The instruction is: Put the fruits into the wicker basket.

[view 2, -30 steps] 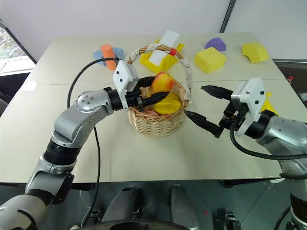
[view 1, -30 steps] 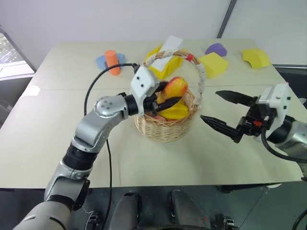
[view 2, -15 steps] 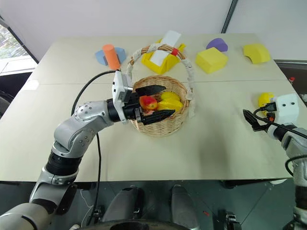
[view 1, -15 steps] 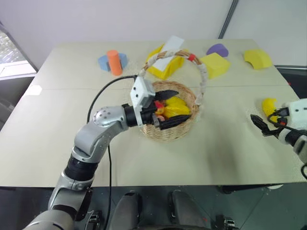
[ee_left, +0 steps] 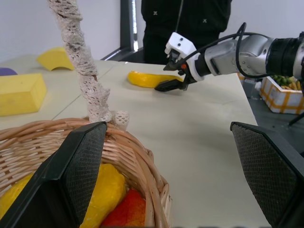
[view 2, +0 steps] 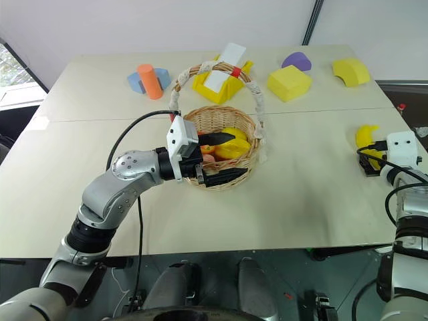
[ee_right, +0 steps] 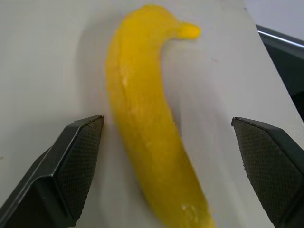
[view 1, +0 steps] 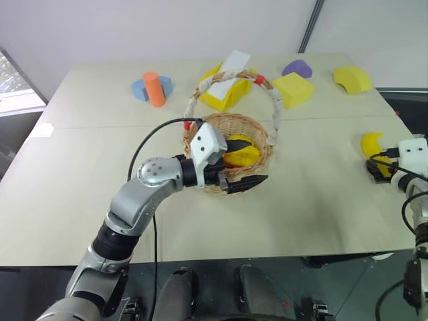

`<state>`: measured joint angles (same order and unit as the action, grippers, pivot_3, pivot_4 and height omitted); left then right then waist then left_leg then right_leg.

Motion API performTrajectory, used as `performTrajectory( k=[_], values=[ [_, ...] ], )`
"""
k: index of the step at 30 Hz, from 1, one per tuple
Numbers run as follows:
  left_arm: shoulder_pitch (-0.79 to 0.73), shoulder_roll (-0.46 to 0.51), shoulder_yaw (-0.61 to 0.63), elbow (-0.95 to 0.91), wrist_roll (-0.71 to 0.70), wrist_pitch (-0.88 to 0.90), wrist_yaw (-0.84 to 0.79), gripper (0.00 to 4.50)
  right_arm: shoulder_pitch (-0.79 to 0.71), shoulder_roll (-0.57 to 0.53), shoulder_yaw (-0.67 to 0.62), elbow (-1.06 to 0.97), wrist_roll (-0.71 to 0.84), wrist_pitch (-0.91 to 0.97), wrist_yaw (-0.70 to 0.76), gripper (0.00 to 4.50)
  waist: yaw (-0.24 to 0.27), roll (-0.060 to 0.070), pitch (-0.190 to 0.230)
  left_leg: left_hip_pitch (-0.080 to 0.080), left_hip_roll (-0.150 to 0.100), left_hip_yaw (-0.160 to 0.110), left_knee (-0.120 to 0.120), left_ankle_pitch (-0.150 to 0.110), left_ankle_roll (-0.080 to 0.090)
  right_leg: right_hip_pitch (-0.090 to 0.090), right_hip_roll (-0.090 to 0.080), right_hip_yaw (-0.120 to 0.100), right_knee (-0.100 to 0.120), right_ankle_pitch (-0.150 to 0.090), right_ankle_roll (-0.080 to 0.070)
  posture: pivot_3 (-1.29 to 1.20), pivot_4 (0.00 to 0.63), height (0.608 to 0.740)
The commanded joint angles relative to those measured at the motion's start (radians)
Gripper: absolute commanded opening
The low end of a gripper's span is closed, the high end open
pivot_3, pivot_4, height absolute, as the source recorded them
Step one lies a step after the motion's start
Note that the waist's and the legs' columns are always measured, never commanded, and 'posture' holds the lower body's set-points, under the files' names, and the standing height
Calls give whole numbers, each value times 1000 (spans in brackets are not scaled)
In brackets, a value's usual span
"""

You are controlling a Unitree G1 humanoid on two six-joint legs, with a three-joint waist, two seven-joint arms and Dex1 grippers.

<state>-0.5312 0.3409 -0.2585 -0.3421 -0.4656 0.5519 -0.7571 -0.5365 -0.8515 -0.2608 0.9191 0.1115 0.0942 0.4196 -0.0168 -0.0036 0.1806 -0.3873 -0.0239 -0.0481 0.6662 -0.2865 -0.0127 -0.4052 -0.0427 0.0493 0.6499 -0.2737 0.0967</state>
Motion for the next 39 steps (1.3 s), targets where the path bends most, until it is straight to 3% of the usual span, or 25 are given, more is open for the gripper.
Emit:
performTrajectory(
  k=[1,5,6,10,13,18,22,25,32,39],
  values=[
    [-18,-6,12,-33,1,-19,-2,4500,-24,-18,-9,21,1,-42,31,2641,0,0,0,0,0,0,0,0,0,0,0,0,0,0,0,0,150,740],
    [-23,-10,14,-26,6,-22,-2,4500,-19,-16,-11,7,2,-53,44,618,0,0,0,0,0,0,0,0,0,0,0,0,0,0,0,0,150,740],
    [-21,-9,16,-25,6,-24,-4,4500,-8,-17,-8,-10,-4,-64,41,391,0,0,0,0,0,0,0,0,0,0,0,0,0,0,0,0,150,740],
    [1,17,69,-27,-5,-45,-11,4500,98,-55,16,-223,-51,-83,51,389,1,0,0,0,0,0,0,0,0,0,0,0,0,0,0,0,150,740],
    [40,55,160,-33,-49,-39,-15,4500,254,-81,-32,-573,22,-21,152,389,0,3,0,-1,0,0,0,0,0,-1,0,0,0,0,0,0,150,740],
    [141,179,295,-17,-82,-69,-90,4500,528,-123,-207,-1201,355,237,382,389,1,4,0,-1,3,-3,-1,0,0,-1,1,0,1,0,0,0,150,740],
    [171,240,358,21,-105,-82,-135,4500,585,-160,-281,-1514,695,461,444,389,6,2,1,0,3,-5,0,0,0,2,0,-1,0,0,0,0,150,740],
    [170,250,360,39,-99,-96,-146,4500,527,-183,-212,-1604,786,539,416,389,6,1,0,0,2,-6,1,0,0,3,-1,-3,-1,0,0,0,150,740],
    [180,215,341,0,-103,-102,-118,4500,194,-89,192,-1570,617,646,240,389,6,0,1,-2,2,-6,0,0,0,-1,-2,-3,-1,0,0,0,150,740],
    [203,194,324,-37,-105,-100,-89,4500,99,-35,276,-1512,509,660,213,389,7,0,1,-5,1,-7,0,0,0,-3,-4,-4,-2,0,0,0,150,740]
  ],
)
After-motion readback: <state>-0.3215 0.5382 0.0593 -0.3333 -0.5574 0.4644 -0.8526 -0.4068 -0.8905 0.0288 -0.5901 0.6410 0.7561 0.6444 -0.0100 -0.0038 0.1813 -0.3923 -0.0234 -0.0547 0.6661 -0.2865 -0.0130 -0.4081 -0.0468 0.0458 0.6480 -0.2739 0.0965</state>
